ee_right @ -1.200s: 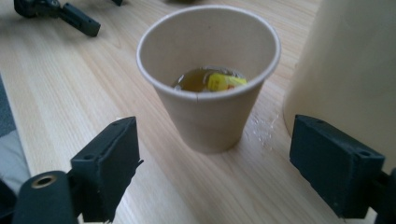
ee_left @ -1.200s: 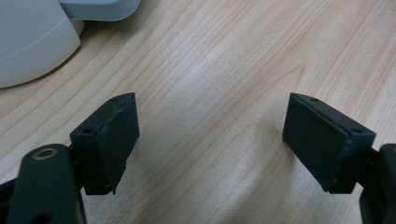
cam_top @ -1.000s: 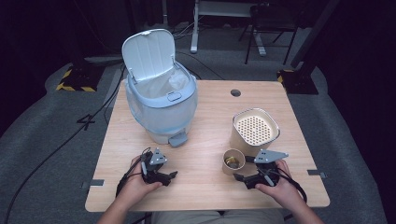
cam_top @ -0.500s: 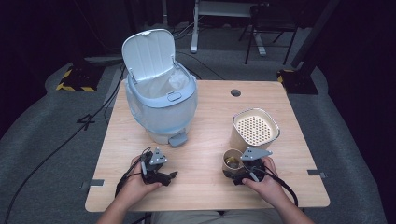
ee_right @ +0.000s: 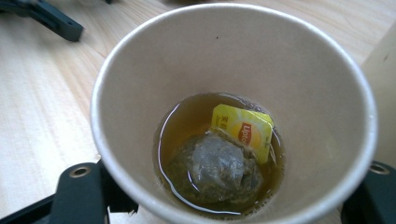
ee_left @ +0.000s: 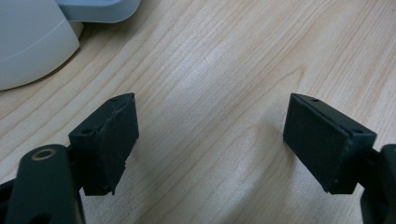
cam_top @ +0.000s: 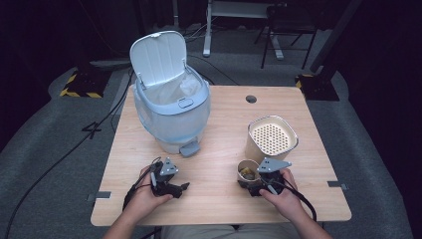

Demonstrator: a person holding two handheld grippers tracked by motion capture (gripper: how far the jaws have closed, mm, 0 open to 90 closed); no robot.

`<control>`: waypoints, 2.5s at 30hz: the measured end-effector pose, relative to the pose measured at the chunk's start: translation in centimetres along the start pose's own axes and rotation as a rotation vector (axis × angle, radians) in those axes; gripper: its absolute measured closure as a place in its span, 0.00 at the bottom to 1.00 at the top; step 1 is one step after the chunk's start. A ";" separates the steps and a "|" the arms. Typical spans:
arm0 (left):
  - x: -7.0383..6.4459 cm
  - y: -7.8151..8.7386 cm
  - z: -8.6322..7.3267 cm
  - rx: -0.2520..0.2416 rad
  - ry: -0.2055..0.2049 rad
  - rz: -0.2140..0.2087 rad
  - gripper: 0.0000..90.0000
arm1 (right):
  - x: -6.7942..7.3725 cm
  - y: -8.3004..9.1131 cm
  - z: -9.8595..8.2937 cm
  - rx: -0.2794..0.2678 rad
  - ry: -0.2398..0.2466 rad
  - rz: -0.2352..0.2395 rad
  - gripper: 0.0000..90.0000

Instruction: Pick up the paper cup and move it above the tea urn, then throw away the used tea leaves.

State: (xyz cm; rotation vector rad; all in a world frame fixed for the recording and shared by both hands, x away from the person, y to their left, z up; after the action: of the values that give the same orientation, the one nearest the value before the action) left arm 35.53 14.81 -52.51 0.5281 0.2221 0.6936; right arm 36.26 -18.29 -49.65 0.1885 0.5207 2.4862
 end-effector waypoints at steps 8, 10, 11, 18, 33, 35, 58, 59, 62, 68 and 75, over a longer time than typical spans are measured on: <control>0.0 0.0 0.0 0.000 0.000 0.000 0.21 | 0.4 1.7 1.8 -0.045 0.029 0.056 0.35; 0.0 0.0 0.0 0.000 0.000 0.000 0.21 | 0.5 2.2 2.3 -0.046 0.035 0.073 0.35; 0.0 0.0 0.0 0.000 0.000 0.000 0.21 | 0.5 2.4 2.6 -0.050 0.034 0.085 0.35; 0.2 0.0 0.0 -0.001 -0.007 -0.017 0.21 | 0.5 4.0 4.7 -0.077 0.044 0.130 0.35; 0.7 0.0 0.1 -0.010 0.009 -0.027 0.19 | -1.0 6.7 9.0 -0.116 0.066 0.102 0.35; 0.6 0.1 0.0 -0.006 0.025 -0.042 0.16 | -1.4 7.1 9.8 -0.114 0.075 0.099 0.35; 0.4 -0.1 -0.1 0.014 -0.008 -0.004 0.13 | -9.4 7.9 13.4 -0.133 0.111 -0.075 0.35; 0.4 -0.1 -0.1 0.014 -0.008 -0.003 0.13 | -10.0 7.9 13.5 -0.130 0.121 -0.086 0.35; 0.4 -0.1 -0.1 0.014 -0.009 -0.004 0.13 | -11.5 7.9 13.5 -0.121 0.158 -0.128 0.35; 0.4 -0.1 -0.1 0.014 -0.009 -0.004 0.13 | -13.3 7.8 13.6 -0.109 0.217 -0.168 0.35; 0.4 -0.1 -0.1 0.014 -0.009 -0.004 0.13 | -14.8 7.6 13.4 -0.058 0.343 -0.226 0.35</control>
State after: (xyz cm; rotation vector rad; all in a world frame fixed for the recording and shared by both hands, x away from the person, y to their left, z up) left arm 35.81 15.04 -52.59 0.5436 0.2197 0.6863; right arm 47.69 -28.18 -34.58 -0.3099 0.5728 2.3147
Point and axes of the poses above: each handheld gripper's, and its own axes: y roughly backward along the jaws, z roughly out of its top, x roughly to its left, the point moved 3 cm from there along -y, roughly forward along the jaws, and after that the axes turned 14 degrees about -x, right-handed, at the moved point
